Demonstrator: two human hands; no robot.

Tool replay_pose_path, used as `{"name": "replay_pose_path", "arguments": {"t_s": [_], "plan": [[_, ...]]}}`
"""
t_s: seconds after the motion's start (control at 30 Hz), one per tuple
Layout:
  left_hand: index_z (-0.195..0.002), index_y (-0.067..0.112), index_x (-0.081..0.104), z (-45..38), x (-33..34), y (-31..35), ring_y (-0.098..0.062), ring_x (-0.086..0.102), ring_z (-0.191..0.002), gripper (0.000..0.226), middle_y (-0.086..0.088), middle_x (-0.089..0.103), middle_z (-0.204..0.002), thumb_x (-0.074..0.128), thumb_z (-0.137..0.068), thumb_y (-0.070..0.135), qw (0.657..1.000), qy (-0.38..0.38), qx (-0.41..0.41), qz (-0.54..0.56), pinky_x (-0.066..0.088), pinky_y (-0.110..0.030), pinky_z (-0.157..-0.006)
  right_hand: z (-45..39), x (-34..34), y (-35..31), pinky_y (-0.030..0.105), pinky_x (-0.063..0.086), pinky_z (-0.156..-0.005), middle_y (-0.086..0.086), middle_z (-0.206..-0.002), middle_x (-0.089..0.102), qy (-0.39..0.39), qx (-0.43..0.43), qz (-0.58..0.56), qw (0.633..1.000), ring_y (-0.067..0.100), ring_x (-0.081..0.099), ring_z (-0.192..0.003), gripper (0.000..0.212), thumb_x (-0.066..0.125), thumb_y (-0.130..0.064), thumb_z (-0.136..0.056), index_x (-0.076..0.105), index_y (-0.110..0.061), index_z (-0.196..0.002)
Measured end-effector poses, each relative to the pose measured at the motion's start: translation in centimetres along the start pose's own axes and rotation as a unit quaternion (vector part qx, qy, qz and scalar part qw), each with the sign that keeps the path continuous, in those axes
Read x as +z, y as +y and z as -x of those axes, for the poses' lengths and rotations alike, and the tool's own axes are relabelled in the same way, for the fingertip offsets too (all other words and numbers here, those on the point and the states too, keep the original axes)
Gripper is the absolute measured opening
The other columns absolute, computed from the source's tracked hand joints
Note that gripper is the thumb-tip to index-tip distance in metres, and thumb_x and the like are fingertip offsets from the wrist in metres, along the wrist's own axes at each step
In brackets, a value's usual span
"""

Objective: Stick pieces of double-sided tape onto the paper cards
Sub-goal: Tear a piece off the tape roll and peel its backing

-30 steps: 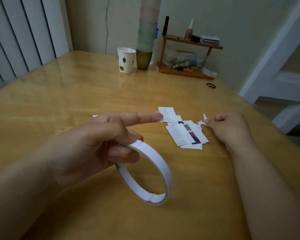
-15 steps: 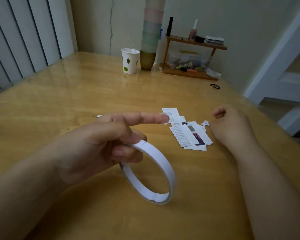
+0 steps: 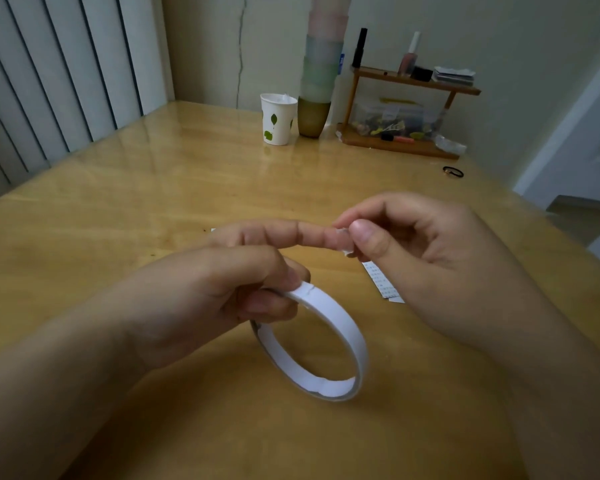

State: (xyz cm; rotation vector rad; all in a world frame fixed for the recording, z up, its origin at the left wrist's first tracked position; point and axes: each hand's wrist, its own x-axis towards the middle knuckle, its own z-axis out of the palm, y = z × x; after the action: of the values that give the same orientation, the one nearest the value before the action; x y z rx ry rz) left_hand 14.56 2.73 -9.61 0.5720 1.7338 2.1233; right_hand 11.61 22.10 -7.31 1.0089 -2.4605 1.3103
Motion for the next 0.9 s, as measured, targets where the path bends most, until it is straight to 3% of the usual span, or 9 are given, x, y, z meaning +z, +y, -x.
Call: {"name": "replay_pose_path", "arguments": {"t_s": [0.3,0.4,0.5,0.63,0.77,0.9], "plan": [[-0.107,0.017,0.070,0.19,-0.20,0.36,-0.003,0.029,-0.043,0.047,0.006,0.031,-0.052,0.057,-0.062,0.018,1.000,-0.015,-0.009,-0.026,0.023,-0.019,-0.049,0.22,0.26,-0.50,0.012,0.049,-0.069,-0.016,-0.082,0.067,0.031,-0.036,0.051,0.998,0.002,0.063,-0.079,0.005,0.065,-0.023,-0.080,0.067,-0.027,-0.080],[-0.106,0.018,0.070,0.21,-0.20,0.34,-0.004,0.028,-0.044,0.048,0.005,0.031,-0.053,0.058,-0.061,0.019,0.999,-0.013,-0.011,-0.036,0.023,-0.019,-0.048,0.11,0.59,-0.33,0.016,0.048,-0.070,-0.012,-0.077,0.065,0.050,-0.054,0.090,0.993,0.005,0.061,-0.081,0.006,0.064,-0.019,-0.081,0.068,-0.023,-0.079],[-0.104,0.015,0.070,0.22,-0.26,0.34,-0.005,0.028,-0.044,0.046,0.004,0.030,-0.054,0.059,-0.060,0.020,0.999,-0.005,-0.014,-0.047,0.020,-0.023,-0.052,0.08,0.60,-0.10,0.014,0.042,-0.074,-0.013,-0.086,0.058,0.046,-0.060,0.099,0.992,0.007,0.055,-0.086,0.005,0.064,-0.022,-0.082,0.068,-0.022,-0.078],[-0.098,0.011,0.071,0.19,-0.31,0.35,-0.007,0.026,-0.046,0.042,0.003,0.029,-0.054,0.059,-0.059,0.022,0.998,-0.001,-0.018,-0.055,0.023,-0.018,-0.048,0.14,0.51,-0.04,0.009,0.038,-0.080,-0.009,-0.091,0.051,0.012,-0.047,0.062,0.997,0.006,0.052,-0.092,0.021,0.055,-0.035,-0.086,0.070,-0.023,-0.078],[-0.095,0.013,0.071,0.04,-0.16,0.10,-0.008,0.027,-0.047,0.040,0.004,0.030,-0.053,0.059,-0.059,0.024,0.997,0.003,-0.026,-0.079,0.021,-0.021,-0.048,0.09,0.51,0.28,0.007,0.035,-0.082,-0.012,-0.089,0.047,-0.027,-0.029,0.022,0.999,0.001,0.052,-0.093,0.036,0.045,-0.039,-0.090,0.072,-0.020,-0.076],[-0.107,0.019,0.069,0.11,-0.40,0.15,-0.009,0.029,-0.047,0.052,-0.002,0.033,-0.057,0.062,-0.056,0.017,0.998,0.035,-0.020,-0.049,0.023,-0.020,-0.047,-0.07,0.56,0.34,0.009,0.030,-0.087,-0.014,-0.089,0.048,-0.085,0.023,-0.099,0.991,-0.006,0.051,-0.092,0.040,0.044,-0.037,-0.091,0.069,-0.020,-0.064]]}}
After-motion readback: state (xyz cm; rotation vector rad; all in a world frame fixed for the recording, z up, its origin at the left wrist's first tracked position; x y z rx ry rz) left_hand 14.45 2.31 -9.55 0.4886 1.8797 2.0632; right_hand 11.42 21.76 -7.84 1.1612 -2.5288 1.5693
